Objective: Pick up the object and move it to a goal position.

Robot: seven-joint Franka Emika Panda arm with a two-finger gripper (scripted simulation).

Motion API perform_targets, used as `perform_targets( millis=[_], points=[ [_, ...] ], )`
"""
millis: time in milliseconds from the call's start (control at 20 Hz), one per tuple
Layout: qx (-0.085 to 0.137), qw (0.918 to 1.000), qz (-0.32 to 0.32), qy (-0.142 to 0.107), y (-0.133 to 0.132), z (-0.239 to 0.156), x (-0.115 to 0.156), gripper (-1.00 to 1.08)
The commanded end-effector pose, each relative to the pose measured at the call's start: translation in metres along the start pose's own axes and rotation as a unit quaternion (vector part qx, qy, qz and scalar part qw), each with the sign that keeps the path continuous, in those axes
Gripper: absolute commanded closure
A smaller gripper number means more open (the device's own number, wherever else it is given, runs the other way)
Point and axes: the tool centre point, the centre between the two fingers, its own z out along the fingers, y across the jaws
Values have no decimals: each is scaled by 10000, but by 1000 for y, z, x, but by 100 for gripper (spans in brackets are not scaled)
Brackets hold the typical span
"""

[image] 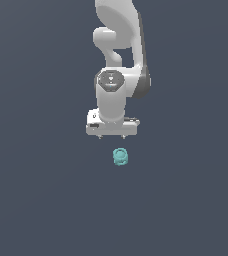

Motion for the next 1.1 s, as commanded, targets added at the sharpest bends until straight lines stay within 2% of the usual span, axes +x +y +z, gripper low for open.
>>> perform_targets(
  millis=[0, 550, 1050],
  points=[
    [0, 10000, 0, 0, 0, 0, 0, -92],
    [170, 9998, 91, 87, -6, -3, 5, -92],
    [114, 9995, -252, 139, -13, 7, 16, -92]
  ],
)
